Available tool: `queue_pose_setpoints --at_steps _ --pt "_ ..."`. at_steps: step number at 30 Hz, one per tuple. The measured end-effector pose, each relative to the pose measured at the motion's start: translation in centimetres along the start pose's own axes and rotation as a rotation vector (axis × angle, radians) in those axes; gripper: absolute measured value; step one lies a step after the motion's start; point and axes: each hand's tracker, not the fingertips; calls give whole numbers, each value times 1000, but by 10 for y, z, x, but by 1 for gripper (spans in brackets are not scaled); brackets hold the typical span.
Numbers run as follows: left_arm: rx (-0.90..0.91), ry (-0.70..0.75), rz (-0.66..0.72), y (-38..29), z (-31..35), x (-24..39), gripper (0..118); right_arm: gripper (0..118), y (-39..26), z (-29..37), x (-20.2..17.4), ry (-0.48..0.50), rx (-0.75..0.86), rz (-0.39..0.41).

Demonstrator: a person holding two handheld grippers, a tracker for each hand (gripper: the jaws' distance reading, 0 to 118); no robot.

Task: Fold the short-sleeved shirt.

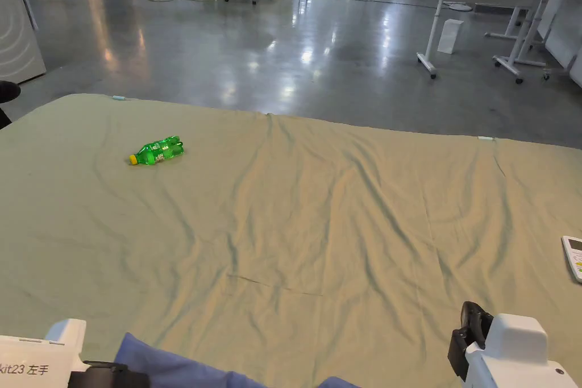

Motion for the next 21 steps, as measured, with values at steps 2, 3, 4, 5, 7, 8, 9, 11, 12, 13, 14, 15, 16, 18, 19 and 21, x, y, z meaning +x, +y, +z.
queue_pose_setpoints --at_steps 2,3,4,5,7,8,9,11,12,13,14,15,16,18,19,21 --pt "-5 138 -62 4 15 12 15 0 -1 -1 0 4 -1 -1" --pt "-7 194 -99 5 20 20 15 0 -2 -1 0 4 -2 -3" --pt "-2 215 -112 2 23 34 15 0 -2 -2 -1 5 -2 -4" --pt "2 206 -102 2 26 43 15 0 -2 -1 -1 6 -4 -5" --pt "15 180 -100 1 29 60 15 0 -1 0 -3 9 -7 -12" --pt "22 174 -103 -1 29 69 15 0 -1 0 -3 10 -8 -12" --pt "21 172 -107 -3 28 80 15 0 -2 -1 -3 12 -9 -13" --pt "18 152 -119 -8 21 103 16 0 -4 -2 -3 14 -10 -14" --pt "18 148 -134 -10 18 113 16 0 -5 -2 -3 15 -12 -15" --pt "14 140 -149 -13 13 125 16 0 -5 -2 -2 15 -14 -18" --pt "9 133 -155 -15 8 134 16 0 -5 -1 -2 15 -15 -21" --pt "3 121 -157 -18 3 144 16 0 -6 -1 -1 16 -17 -22" --pt "0 111 -154 -19 -2 144 16 0 -7 -1 0 14 -20 -23" --pt "-13 85 -146 -22 -13 159 16 0 -9 -1 1 10 -24 -23" --pt "-17 76 -146 -24 -19 167 16 0 -11 -1 3 8 -27 -25" --pt "-23 70 -148 -26 -36 182 16 0 -13 -1 5 3 -34 -30"
